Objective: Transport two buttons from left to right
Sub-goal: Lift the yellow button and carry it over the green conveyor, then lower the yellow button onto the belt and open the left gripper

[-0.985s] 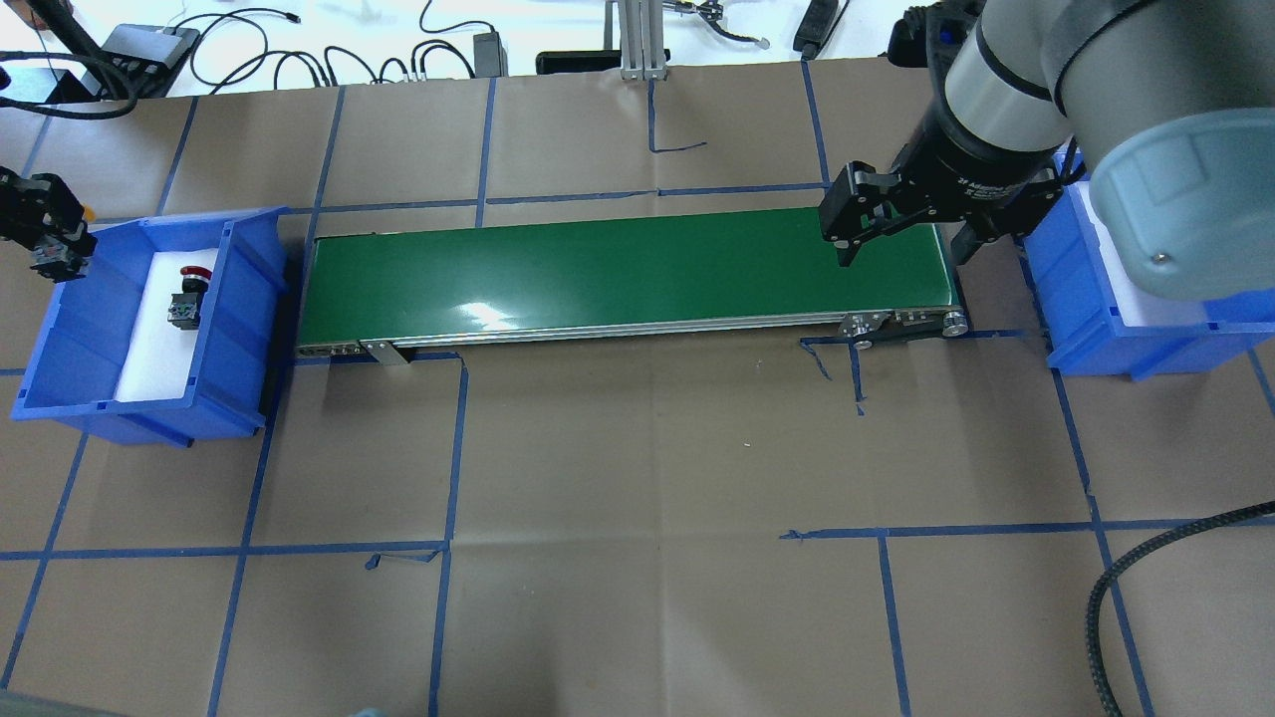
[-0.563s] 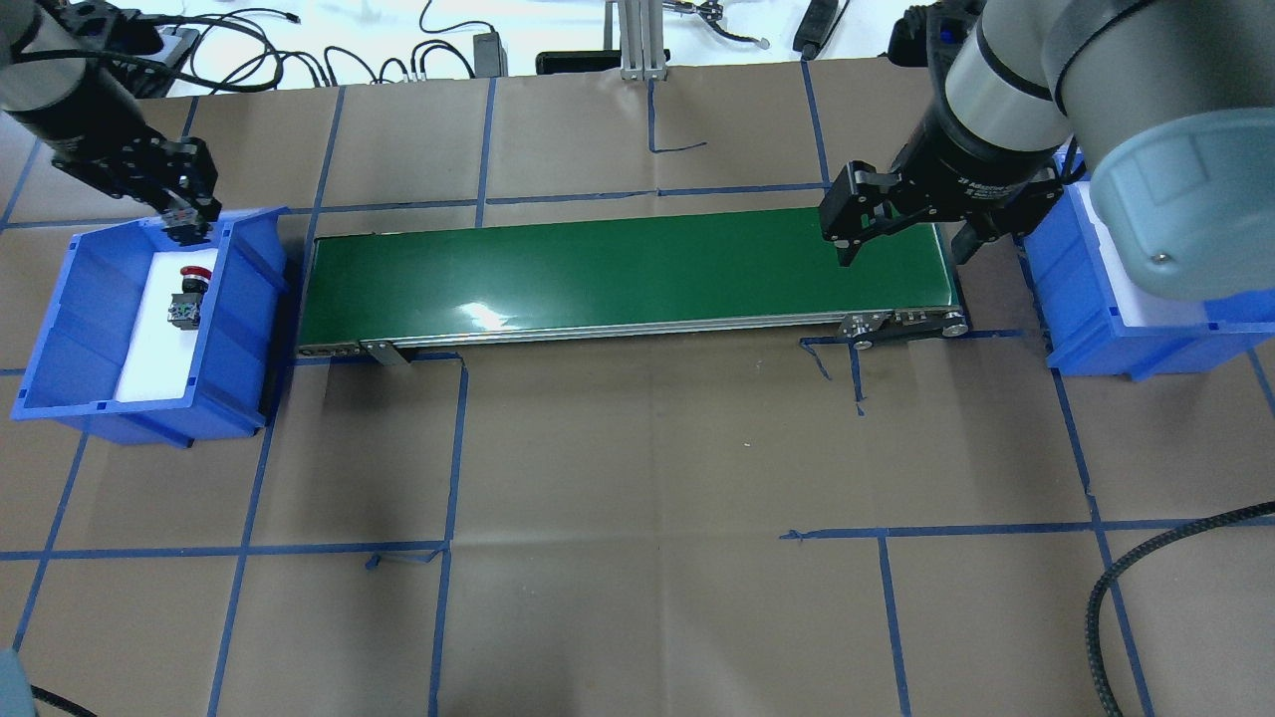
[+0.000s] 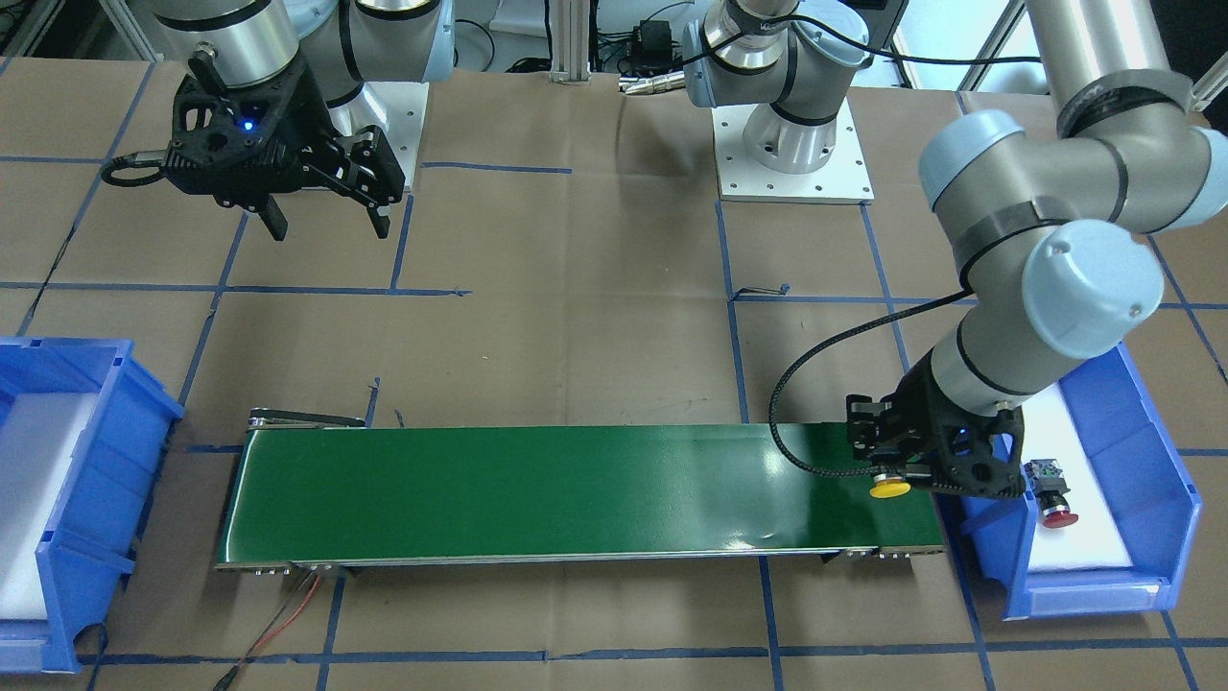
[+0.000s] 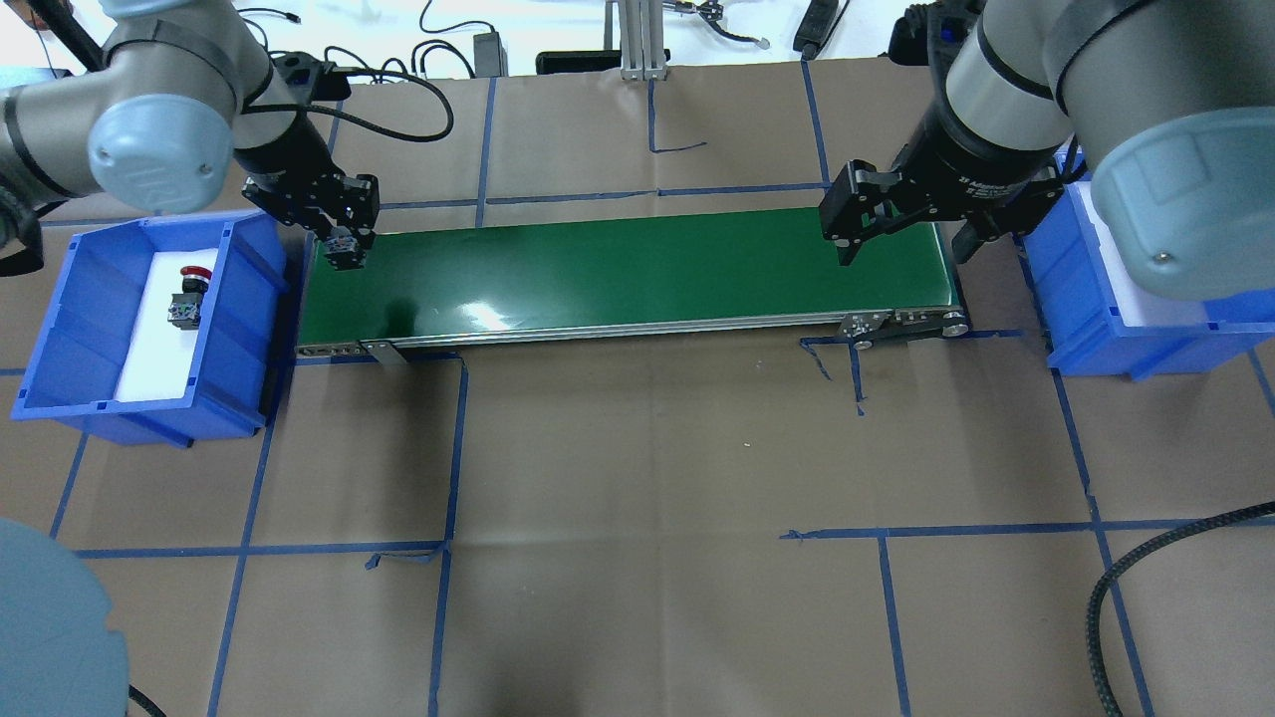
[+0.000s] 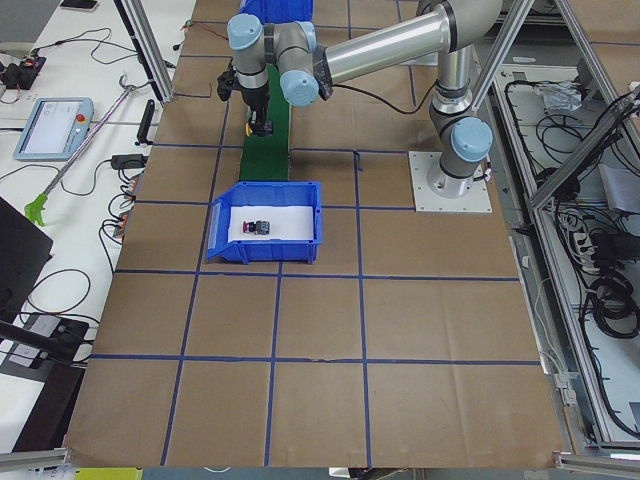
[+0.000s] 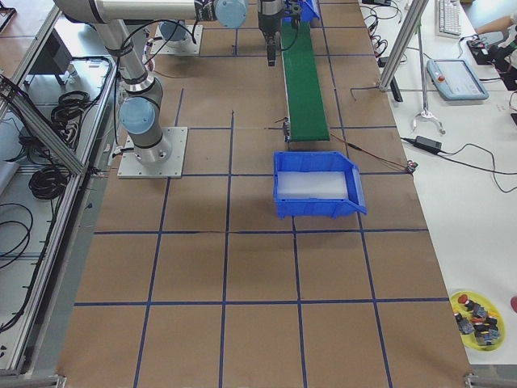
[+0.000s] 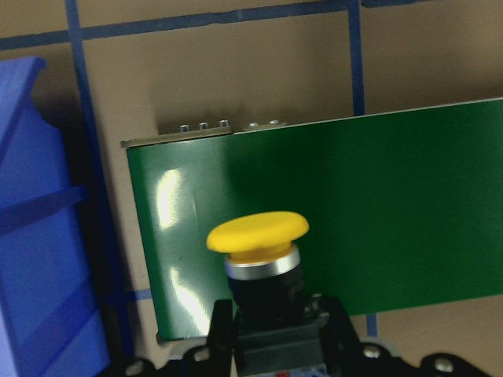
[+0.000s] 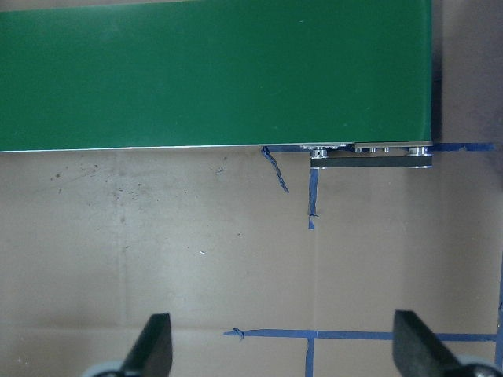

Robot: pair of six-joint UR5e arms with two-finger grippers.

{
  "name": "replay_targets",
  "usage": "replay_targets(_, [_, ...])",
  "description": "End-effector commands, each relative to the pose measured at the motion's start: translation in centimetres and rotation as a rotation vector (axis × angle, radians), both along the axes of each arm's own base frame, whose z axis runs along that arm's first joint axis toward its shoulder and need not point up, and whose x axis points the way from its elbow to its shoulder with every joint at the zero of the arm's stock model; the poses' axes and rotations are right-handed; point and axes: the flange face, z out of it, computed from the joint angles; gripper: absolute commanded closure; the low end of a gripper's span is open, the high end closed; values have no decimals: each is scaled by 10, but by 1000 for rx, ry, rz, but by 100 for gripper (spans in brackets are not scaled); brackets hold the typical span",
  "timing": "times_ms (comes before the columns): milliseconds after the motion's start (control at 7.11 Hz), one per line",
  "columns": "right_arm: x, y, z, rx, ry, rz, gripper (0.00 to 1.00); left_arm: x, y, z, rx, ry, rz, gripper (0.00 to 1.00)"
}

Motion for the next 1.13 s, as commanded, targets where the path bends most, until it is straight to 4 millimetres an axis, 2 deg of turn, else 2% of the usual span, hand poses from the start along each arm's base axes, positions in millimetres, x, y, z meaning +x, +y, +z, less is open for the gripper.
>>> replay_targets(0, [0,0,0,1,-1,0,0,-6,2,-58,-48,-6,-9,86])
replay_targets(281, [0,0,-1,2,-1,0,0,-7,6,-64,-41,-2,-7,85])
replay_targets(563, [0,0,0,1,-1,0,0,-9,6,-64,-48,2,5,1])
replay_targets(703, [0,0,-1,2,-1,0,0,-7,0,-49,-79,-8,7,0])
replay_targets(985, [0,0,-1,1,-1,0,0,-5,-8,2,-137,-15,6,0])
